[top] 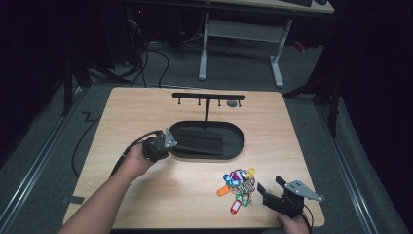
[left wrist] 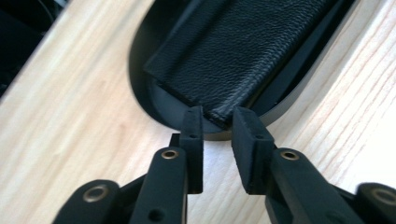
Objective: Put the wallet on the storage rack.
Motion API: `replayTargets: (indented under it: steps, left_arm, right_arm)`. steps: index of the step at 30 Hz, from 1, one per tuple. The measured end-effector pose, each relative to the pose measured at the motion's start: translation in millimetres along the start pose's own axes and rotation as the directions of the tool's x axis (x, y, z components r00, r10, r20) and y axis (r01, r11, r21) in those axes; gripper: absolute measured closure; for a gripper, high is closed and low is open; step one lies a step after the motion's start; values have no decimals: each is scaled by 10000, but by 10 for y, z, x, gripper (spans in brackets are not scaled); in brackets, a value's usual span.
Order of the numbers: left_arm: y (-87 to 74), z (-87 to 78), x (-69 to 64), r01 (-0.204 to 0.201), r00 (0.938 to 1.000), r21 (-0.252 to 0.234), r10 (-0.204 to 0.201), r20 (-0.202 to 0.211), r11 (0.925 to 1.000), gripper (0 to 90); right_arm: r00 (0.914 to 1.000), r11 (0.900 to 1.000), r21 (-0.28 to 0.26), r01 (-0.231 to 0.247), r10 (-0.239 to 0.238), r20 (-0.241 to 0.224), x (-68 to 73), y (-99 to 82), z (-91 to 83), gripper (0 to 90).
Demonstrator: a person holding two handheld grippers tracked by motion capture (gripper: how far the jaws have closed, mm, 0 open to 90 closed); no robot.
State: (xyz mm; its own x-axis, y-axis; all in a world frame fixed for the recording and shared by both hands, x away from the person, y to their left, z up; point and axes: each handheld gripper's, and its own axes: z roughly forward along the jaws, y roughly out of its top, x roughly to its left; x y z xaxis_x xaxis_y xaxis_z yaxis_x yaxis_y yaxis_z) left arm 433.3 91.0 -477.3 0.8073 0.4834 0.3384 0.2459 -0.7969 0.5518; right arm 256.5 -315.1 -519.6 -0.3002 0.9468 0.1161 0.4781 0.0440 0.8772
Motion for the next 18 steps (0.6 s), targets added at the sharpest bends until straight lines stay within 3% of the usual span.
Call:
replayTargets:
  steps: [4, 6, 10, 15, 16, 17, 18]
  left_arm:
    - [54, 66, -61, -49, 9997, -174, 54, 236, 9998, 791]
    - [119, 87, -159, -439, 9988, -267, 444, 191, 9987, 789]
    - [133, 34, -202, -406, 9988, -452, 419, 265, 9981, 778]
    - [40, -77, -224, 49, 9993, -583, -26, 383, 9983, 768]
    - [-2, -107, -236, 239, 9990, -649, -213, 401, 9976, 768]
    - [-96, -162, -273, 733, 9962, -750, -694, 529, 9945, 766]
    - [-96, -162, -273, 733, 9962, -750, -694, 529, 9945, 765]
  right_arm:
    - [10000, 10000, 49, 40, -40, 23, 0, -4, 6, 189]
    - [10000, 10000, 65, 7, -7, 23, -4, -6, 8, 189]
    - [10000, 10000, 67, 24, -24, 17, -4, -9, 7, 189]
    - [10000, 9999, 82, 87, -87, -23, 2, -4, 7, 189]
    - [9999, 9999, 85, 109, -109, -38, 6, -3, 12, 189]
    - [9999, 9998, 93, 146, -146, -51, 12, 0, 21, 189]
    - [9999, 9998, 93, 146, -146, -51, 12, 0, 21, 189]
